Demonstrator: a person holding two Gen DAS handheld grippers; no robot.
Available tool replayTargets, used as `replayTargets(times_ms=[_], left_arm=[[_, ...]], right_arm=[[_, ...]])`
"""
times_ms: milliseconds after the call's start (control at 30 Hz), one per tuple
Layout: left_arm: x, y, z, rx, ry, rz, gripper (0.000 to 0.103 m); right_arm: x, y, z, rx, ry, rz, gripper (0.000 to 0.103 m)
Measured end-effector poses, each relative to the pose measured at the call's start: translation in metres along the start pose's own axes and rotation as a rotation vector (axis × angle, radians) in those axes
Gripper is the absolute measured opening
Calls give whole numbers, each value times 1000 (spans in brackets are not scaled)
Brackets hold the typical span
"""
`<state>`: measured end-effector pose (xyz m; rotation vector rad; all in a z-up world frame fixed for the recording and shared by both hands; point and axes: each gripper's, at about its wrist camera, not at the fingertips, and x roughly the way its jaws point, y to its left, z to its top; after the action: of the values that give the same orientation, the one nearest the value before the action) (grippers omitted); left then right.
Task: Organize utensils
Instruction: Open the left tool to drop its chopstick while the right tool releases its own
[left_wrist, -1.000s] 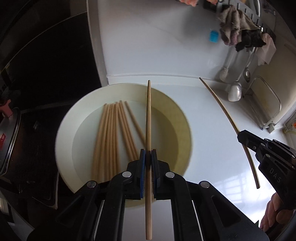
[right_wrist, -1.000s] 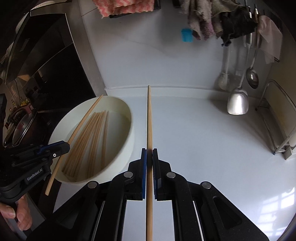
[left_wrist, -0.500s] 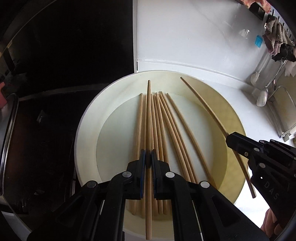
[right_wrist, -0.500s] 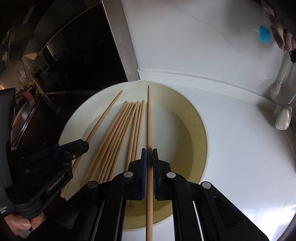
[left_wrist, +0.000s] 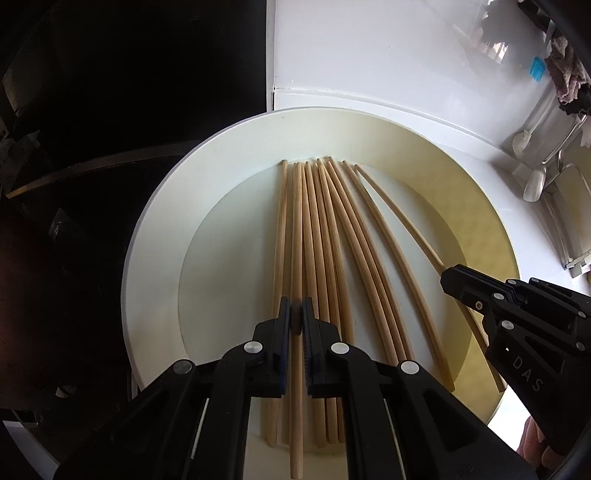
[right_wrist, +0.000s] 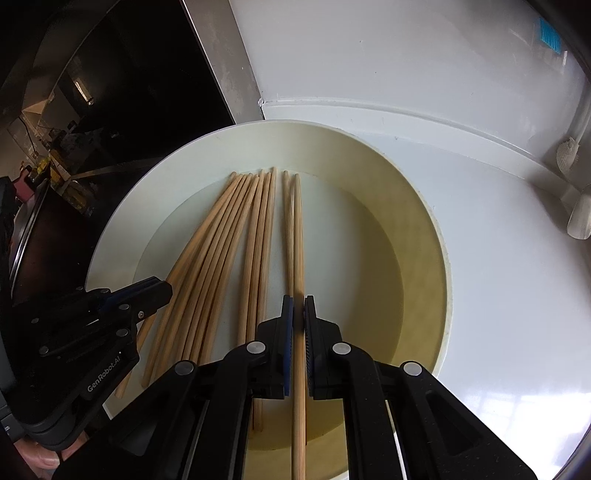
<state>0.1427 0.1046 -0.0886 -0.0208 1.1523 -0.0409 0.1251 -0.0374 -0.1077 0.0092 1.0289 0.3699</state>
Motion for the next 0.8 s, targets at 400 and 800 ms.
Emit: replayTargets(times_ms=[400,800], left_arm=[[-39,10,-7,-45,-81,52,77],[-73,4,-20,-50,-132,71,85]], right_arm=[[-23,-4,-9,21,-56,-15,39],[-64,-8,-43,19,-80,-42,52]])
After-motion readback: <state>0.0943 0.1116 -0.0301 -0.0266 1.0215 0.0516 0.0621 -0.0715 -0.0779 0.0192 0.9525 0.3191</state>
